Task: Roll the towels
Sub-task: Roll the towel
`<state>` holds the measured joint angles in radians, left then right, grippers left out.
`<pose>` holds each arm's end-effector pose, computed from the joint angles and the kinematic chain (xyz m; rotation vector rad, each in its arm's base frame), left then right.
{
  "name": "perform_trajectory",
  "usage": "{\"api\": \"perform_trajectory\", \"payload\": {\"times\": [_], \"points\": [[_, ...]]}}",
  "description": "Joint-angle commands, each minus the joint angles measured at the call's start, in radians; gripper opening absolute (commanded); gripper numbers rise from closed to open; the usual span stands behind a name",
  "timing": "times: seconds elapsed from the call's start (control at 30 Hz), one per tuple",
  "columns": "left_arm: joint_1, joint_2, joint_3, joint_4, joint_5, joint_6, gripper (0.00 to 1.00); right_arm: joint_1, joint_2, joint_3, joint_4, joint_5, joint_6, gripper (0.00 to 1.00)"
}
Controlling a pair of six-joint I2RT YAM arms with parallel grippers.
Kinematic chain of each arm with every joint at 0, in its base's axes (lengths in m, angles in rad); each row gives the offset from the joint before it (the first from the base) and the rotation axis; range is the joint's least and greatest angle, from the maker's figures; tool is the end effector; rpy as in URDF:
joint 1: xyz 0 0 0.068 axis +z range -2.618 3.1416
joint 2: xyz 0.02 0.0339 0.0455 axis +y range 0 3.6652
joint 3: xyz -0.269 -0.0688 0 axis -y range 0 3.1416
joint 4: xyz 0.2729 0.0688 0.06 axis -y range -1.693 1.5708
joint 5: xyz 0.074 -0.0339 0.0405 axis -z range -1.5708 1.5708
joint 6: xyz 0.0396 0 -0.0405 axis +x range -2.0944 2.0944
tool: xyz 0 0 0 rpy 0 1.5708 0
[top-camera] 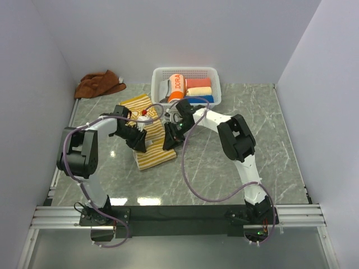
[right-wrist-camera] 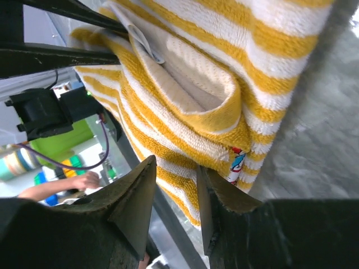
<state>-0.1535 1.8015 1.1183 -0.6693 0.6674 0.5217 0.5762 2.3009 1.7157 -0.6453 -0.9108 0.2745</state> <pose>0.3459 -0.0783 0.1470 0.9845 2.4970 -0.8603 0.3962 0.2948 0.1206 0.6330 -2.6464 -1.4018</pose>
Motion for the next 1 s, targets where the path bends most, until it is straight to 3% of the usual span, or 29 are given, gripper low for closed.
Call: {"api": "perform_trajectory", "payload": {"times": [0.0,0.13,0.27,0.3,0.33,0.43,0.57,0.7,0.97], "points": [[0.052,-0.083,-0.073,0.008,-0.123,0.087,0.33,0.025,0.012,-0.010,0.024,0.170,-0.009,0.43],[0.097,-0.171,-0.133,0.039,-0.215,0.147,0.37,0.047,-0.018,-0.044,0.048,0.200,0.000,0.43],[0.114,-0.380,-0.184,0.066,-0.215,0.147,0.43,0.080,-0.052,-0.108,0.096,0.214,0.049,0.40],[0.100,-0.430,-0.199,0.086,-0.210,0.144,0.52,0.083,-0.057,-0.123,0.125,0.217,0.063,0.40],[0.082,-0.479,-0.219,0.100,-0.218,0.146,0.70,0.088,-0.061,-0.136,0.133,0.216,0.075,0.40],[-0.030,-0.646,-0.316,0.145,-0.294,0.184,0.77,0.097,-0.052,-0.151,0.154,0.201,0.120,0.40],[-0.199,-0.798,-0.489,0.214,-0.402,0.176,0.78,0.102,-0.037,-0.150,0.171,0.197,0.178,0.41],[-0.386,-0.817,-0.564,0.302,-0.515,0.111,0.76,0.102,-0.034,-0.166,0.197,0.184,0.222,0.40],[-0.425,-0.691,-0.595,0.419,-0.509,0.129,0.71,0.102,-0.032,-0.199,0.228,0.164,0.262,0.39]]}}
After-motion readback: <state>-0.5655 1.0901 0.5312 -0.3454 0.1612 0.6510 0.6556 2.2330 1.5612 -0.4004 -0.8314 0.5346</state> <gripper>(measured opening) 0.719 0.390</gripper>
